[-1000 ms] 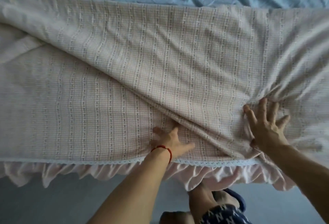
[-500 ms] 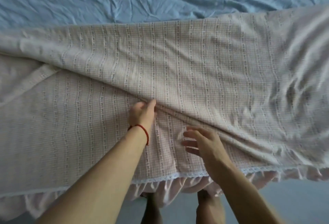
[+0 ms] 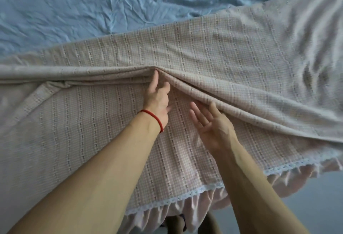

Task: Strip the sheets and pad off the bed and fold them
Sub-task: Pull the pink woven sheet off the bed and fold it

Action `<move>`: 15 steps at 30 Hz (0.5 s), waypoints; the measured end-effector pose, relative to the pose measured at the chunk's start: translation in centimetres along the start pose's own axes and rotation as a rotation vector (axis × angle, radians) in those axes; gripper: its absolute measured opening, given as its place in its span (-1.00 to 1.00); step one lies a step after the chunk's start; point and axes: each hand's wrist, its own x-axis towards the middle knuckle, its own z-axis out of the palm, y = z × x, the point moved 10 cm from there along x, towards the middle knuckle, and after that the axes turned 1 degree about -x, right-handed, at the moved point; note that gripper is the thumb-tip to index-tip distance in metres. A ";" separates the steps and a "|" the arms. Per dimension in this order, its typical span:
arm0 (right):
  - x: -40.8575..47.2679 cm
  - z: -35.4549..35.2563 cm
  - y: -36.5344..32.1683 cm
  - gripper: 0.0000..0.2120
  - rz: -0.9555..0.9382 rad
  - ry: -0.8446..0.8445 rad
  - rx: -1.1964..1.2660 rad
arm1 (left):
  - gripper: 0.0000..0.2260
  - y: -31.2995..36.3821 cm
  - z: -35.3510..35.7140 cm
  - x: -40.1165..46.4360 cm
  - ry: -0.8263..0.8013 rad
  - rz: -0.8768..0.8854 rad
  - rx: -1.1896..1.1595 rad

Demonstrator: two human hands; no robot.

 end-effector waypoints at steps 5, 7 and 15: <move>1.7 0.6 -0.8 -0.63 -0.040 0.119 0.004 | -0.66 0.9 3.1 1.3 -0.136 -0.033 -0.044; 1.9 0.4 -1.2 -0.65 -0.050 0.166 -0.045 | -0.67 1.0 3.6 1.6 -0.143 -0.043 -0.101; -0.4 0.7 -1.7 -0.85 -0.043 0.123 -0.137 | -0.46 -1.7 -1.5 1.6 0.256 -0.085 -0.347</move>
